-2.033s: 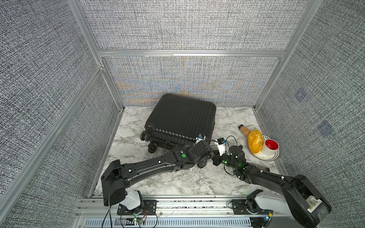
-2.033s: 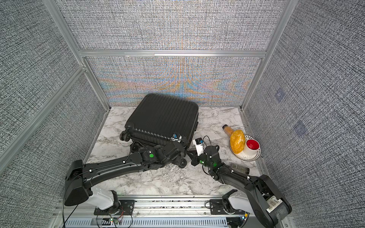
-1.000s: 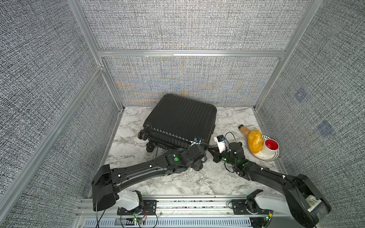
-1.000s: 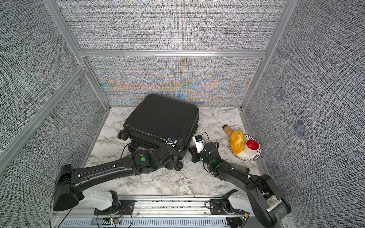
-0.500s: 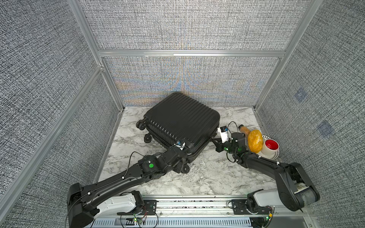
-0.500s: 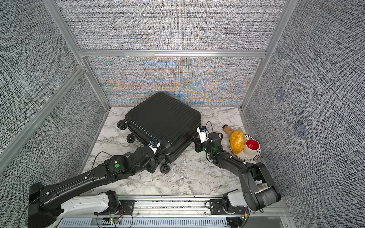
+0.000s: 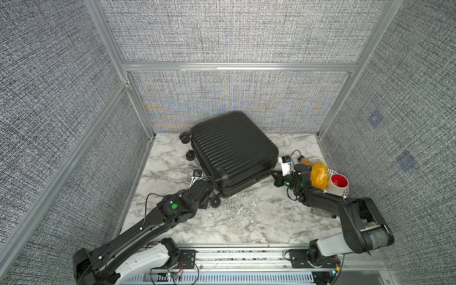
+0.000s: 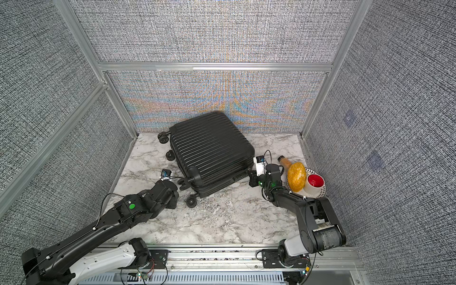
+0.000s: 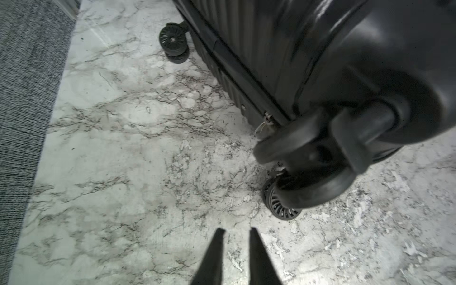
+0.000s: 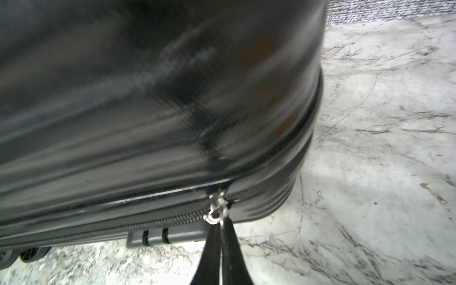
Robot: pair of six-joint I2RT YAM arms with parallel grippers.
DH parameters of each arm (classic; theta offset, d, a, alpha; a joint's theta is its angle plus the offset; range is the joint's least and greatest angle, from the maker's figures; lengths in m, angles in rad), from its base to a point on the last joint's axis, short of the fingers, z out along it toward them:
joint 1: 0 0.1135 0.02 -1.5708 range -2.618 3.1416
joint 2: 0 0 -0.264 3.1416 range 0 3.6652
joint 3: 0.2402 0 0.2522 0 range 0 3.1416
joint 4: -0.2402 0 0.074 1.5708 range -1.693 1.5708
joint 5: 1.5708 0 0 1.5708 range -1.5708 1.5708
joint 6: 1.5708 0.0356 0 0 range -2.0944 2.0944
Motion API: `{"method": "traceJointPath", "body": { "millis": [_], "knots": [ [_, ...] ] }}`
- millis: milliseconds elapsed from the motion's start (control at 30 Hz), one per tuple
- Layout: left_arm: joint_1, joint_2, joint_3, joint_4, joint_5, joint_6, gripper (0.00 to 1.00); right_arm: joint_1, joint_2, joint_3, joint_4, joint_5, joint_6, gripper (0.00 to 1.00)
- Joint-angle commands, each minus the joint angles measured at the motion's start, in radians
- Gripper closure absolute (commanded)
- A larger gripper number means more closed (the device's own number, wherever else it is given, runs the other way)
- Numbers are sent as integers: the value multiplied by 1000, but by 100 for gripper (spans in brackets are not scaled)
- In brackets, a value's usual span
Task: Open the suitcase zippers
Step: Unzip the zipper on the suitcase.
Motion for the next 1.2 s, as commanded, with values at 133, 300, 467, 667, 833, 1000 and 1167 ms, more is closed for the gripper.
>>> {"method": "traceJointPath", "body": {
  "millis": [133, 300, 467, 667, 833, 1000, 1167],
  "knots": [
    [36, -18, -12, 54, -22, -6, 95, -14, -18, -27, 50, -63, 40, 100],
    [36, -140, -52, 172, 53, 2, 49, 22, -79, -114, 118, -118, 112, 100],
    [36, -232, -28, 119, 8, -107, 21, 130, -165, -195, 158, -54, 149, 100],
    [36, -176, 16, 59, 33, -243, 20, 289, -233, -249, 221, 45, 117, 100],
    [36, -189, -16, 64, -17, -429, 23, 364, -257, -292, 264, 94, 89, 100],
    [82, -178, -17, 45, -34, -437, 31, 392, -255, -295, 266, 96, 85, 100],
    [141, -125, 29, -16, 69, -250, 28, 399, -256, -282, 242, 92, 76, 100]
  ]
}}
